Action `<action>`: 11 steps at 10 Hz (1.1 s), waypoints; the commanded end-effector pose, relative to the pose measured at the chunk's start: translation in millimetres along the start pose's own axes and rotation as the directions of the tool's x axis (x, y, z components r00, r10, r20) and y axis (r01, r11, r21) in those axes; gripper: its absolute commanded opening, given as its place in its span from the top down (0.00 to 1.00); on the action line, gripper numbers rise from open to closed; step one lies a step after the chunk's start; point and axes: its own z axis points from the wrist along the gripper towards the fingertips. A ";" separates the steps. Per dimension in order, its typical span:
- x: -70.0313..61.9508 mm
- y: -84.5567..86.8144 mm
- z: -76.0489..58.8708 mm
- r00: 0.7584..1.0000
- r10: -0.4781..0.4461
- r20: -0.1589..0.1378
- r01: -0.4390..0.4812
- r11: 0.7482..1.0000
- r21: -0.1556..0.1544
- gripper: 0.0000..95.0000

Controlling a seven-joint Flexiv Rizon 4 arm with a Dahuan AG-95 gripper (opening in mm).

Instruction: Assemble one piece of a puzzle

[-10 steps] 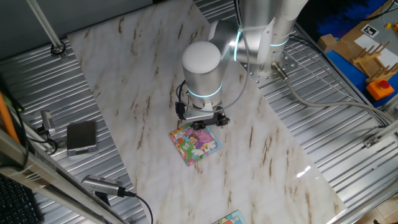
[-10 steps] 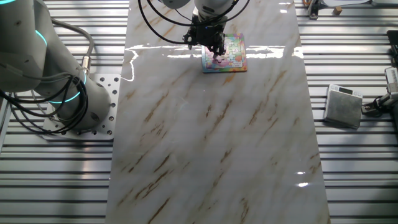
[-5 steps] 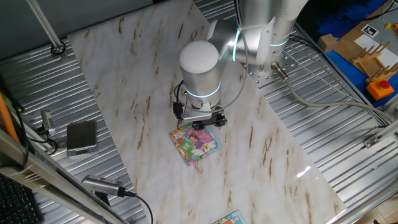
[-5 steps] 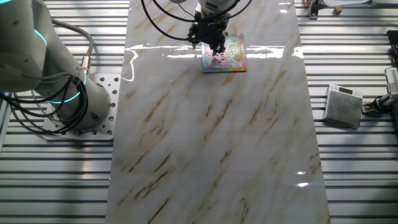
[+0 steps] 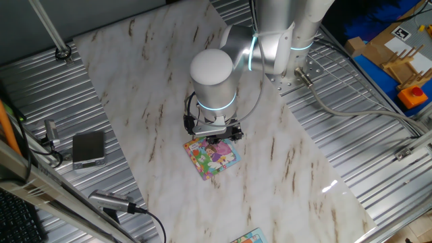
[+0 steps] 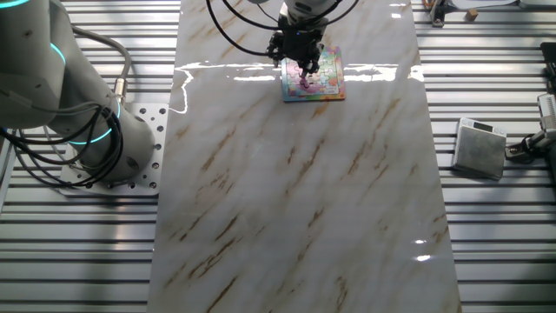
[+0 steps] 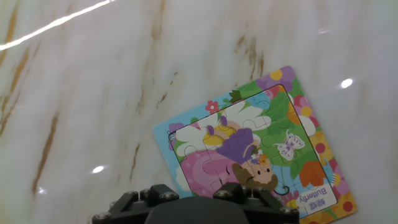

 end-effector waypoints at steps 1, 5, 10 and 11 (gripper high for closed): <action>-0.4 -0.4 0.1 1.000 -0.002 -0.001 0.002 1.000 -0.002 0.40; -3.0 -4.7 2.0 1.000 -0.003 -0.002 0.003 1.000 -0.001 0.40; -4.1 -7.3 4.8 1.000 -0.011 -0.007 0.011 1.000 0.005 0.40; -4.0 -7.7 6.6 1.000 -0.013 -0.007 0.013 1.000 0.006 0.40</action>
